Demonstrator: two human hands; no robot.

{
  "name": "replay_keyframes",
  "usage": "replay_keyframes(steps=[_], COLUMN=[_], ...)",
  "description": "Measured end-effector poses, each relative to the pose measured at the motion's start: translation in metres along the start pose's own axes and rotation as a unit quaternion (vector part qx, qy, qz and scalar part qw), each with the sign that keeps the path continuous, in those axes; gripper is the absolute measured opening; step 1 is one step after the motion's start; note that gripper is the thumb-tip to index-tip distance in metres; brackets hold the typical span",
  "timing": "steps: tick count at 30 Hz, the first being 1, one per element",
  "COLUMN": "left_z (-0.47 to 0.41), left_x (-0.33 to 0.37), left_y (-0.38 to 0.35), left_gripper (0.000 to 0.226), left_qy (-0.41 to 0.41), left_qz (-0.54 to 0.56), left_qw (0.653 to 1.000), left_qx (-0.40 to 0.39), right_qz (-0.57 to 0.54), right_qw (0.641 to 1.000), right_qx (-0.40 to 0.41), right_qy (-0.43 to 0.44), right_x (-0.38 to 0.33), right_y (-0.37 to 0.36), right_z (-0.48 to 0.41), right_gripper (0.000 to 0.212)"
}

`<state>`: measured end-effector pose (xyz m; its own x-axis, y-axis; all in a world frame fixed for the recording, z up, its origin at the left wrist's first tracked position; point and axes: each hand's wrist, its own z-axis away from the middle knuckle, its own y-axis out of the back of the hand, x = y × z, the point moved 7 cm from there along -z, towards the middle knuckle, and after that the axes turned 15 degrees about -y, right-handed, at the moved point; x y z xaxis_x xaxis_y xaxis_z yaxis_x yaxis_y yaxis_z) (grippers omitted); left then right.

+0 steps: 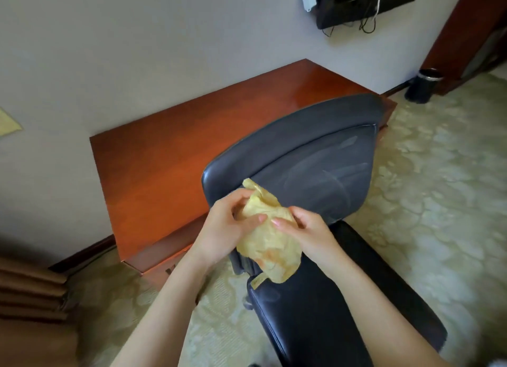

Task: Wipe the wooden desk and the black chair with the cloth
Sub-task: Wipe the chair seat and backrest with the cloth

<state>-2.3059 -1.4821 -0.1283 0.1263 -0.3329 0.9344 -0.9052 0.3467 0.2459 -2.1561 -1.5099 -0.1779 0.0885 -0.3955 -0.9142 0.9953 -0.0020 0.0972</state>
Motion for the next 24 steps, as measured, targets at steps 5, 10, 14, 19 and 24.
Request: replay_keyframes(steps=[5, 10, 14, 19, 24], left_z=[-0.016, -0.039, -0.053, -0.048, -0.033], left_x=[-0.01, -0.018, -0.042, -0.044, -0.04], left_y=[0.037, 0.06, 0.06, 0.062, 0.062], left_gripper=[0.025, 0.052, 0.046, 0.037, 0.036], left_qy=[-0.041, -0.078, -0.026, -0.024, 0.014], left_qz=[-0.248, -0.384, -0.233, -0.215, -0.22], left_qw=[0.962, 0.91, 0.966, 0.966, 0.964], left_qx=[0.105, 0.137, 0.113, 0.141, 0.148], right_qz=[-0.249, -0.403, -0.379, -0.203, -0.04], right_qw=[0.963, 0.902, 0.9, 0.922, 0.938], right_qx=[0.038, 0.096, 0.188, 0.331, 0.34], right_qy=[-0.097, -0.121, -0.1, 0.0, 0.049], right_x=[0.02, 0.026, 0.009, -0.045, -0.099], right_y=[0.004, 0.021, 0.048, 0.076, 0.062], right_z=[-0.005, -0.018, -0.034, -0.058, -0.096], right_gripper=[0.018, 0.035, 0.034, 0.02, 0.026])
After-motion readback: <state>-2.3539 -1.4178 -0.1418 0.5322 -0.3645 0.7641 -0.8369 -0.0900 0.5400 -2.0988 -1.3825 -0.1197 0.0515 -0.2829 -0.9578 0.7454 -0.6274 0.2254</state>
